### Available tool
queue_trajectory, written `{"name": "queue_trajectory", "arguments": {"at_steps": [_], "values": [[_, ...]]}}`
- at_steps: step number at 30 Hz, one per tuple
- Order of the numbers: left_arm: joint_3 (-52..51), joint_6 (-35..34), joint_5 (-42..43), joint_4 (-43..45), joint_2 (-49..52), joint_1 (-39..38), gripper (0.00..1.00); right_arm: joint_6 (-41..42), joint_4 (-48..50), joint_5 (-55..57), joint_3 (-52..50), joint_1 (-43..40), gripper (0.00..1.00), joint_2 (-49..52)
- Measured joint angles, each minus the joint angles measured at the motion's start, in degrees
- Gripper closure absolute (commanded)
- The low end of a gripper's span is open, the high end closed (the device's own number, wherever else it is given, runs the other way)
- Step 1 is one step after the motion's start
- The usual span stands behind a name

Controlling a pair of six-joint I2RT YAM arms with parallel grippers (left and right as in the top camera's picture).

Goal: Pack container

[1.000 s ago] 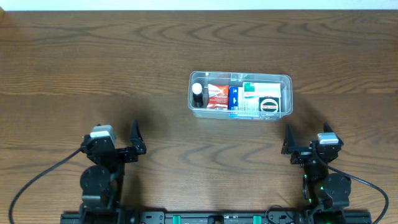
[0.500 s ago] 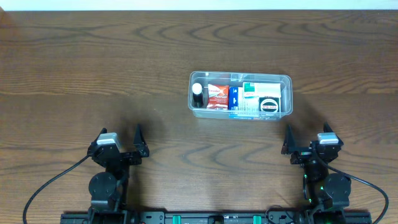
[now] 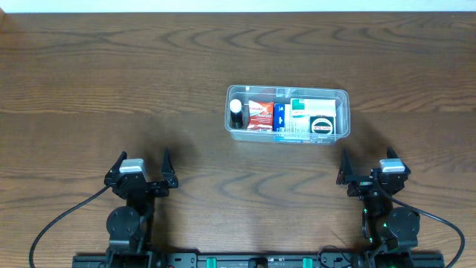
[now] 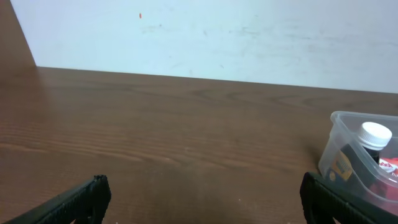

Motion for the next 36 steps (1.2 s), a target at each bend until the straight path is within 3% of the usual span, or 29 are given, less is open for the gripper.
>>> {"name": "queue_trajectory", "arguments": {"at_steps": [36], "values": [[0.0, 0.9, 0.0, 0.0, 0.0, 1.7, 0.02, 0.0, 0.0, 0.0, 0.0, 0.0, 0.01, 0.0]]}}
